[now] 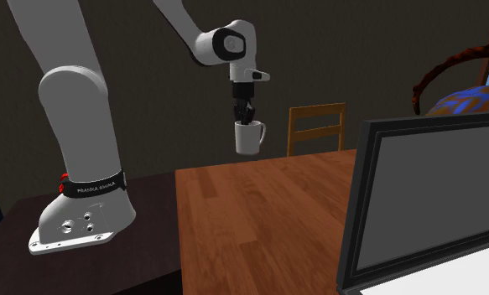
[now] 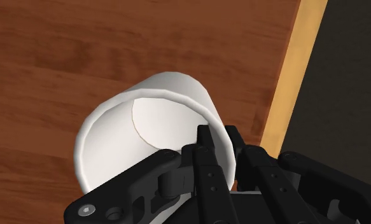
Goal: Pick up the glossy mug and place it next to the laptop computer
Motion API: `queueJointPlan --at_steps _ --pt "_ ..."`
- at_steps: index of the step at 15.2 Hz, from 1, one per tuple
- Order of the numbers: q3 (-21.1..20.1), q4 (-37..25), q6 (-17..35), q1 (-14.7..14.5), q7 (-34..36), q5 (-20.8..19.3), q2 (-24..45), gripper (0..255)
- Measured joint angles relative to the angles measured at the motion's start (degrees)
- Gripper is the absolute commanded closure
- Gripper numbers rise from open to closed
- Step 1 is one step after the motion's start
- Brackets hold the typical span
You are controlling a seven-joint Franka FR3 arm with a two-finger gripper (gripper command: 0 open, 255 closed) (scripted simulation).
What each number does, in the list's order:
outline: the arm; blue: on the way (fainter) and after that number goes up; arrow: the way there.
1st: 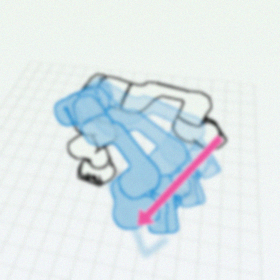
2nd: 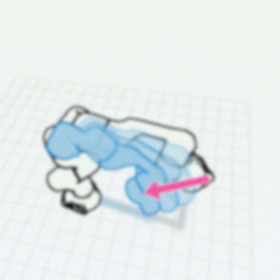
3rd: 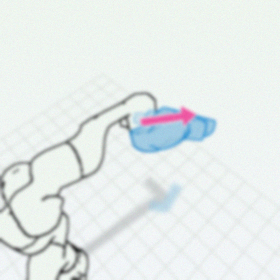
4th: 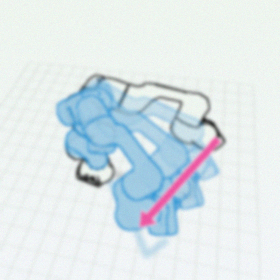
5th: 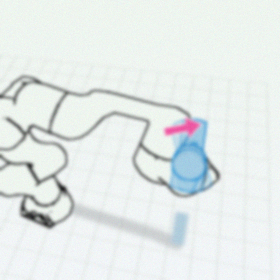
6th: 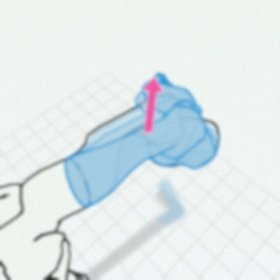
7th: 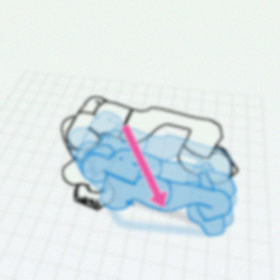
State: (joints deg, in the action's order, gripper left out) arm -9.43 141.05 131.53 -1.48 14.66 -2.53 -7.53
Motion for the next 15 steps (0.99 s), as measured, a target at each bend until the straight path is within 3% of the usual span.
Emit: queueJointPlan --at_steps 15 --pt "0.4 -5.9 -12.2 -0.3 -1.5 1.4 -6.4 255"
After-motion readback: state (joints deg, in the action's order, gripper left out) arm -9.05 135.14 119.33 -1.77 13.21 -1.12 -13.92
